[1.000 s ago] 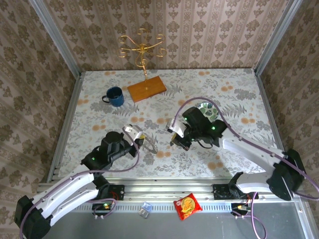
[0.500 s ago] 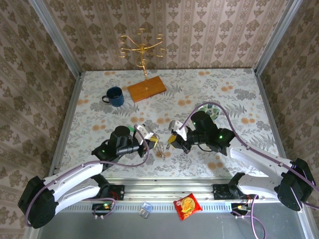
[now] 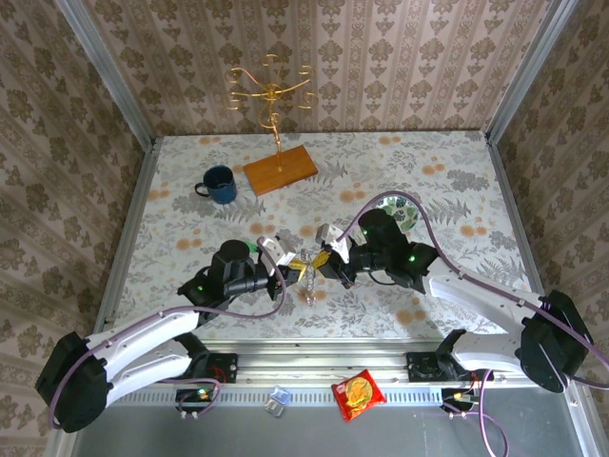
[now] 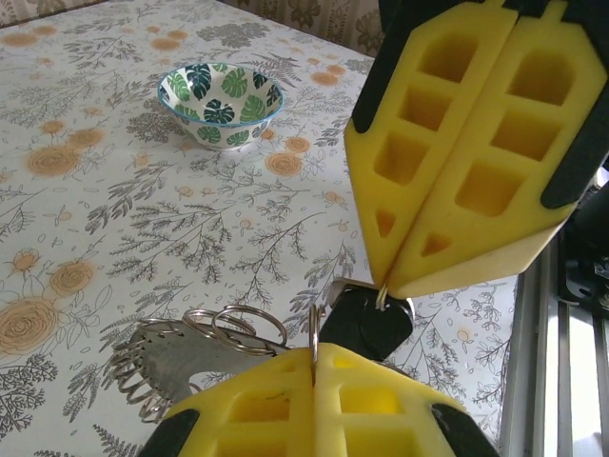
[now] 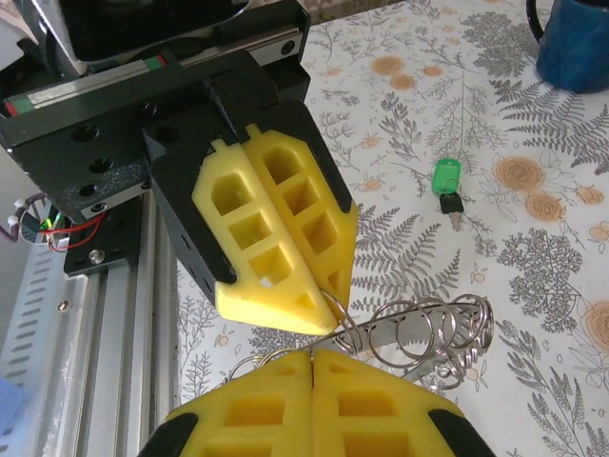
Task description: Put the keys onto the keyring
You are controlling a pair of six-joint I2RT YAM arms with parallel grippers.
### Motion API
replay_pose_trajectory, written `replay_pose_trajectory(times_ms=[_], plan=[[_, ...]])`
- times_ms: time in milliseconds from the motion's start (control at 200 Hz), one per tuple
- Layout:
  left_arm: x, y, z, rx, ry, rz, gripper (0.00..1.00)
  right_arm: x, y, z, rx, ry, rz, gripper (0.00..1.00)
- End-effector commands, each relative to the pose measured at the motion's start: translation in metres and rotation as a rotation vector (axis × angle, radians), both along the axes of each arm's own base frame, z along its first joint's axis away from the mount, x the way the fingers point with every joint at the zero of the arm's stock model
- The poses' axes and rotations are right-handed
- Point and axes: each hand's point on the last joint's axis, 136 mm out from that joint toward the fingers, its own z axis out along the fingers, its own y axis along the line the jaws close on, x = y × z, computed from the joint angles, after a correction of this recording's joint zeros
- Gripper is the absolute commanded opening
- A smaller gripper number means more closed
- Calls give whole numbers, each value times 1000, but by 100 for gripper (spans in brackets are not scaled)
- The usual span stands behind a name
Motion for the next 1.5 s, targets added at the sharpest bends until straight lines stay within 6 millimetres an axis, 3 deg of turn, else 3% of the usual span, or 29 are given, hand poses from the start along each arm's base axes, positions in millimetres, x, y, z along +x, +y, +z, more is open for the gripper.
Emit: replay_pose_trajectory(times_ms=[0, 775, 1110, 1495], plan=[[-1, -8, 24, -72, -24, -23, 0, 5, 7, 10, 33, -22, -2, 0], [-4, -10, 24, -78, -25, -30, 0, 19, 17, 15, 62, -30, -51, 0], [0, -5, 24, -73, -62, 5, 0, 40, 8, 1, 2, 18, -210, 0], [12, 2, 14, -7, -119, 81, 0, 42, 14, -5, 45, 134, -249, 0]])
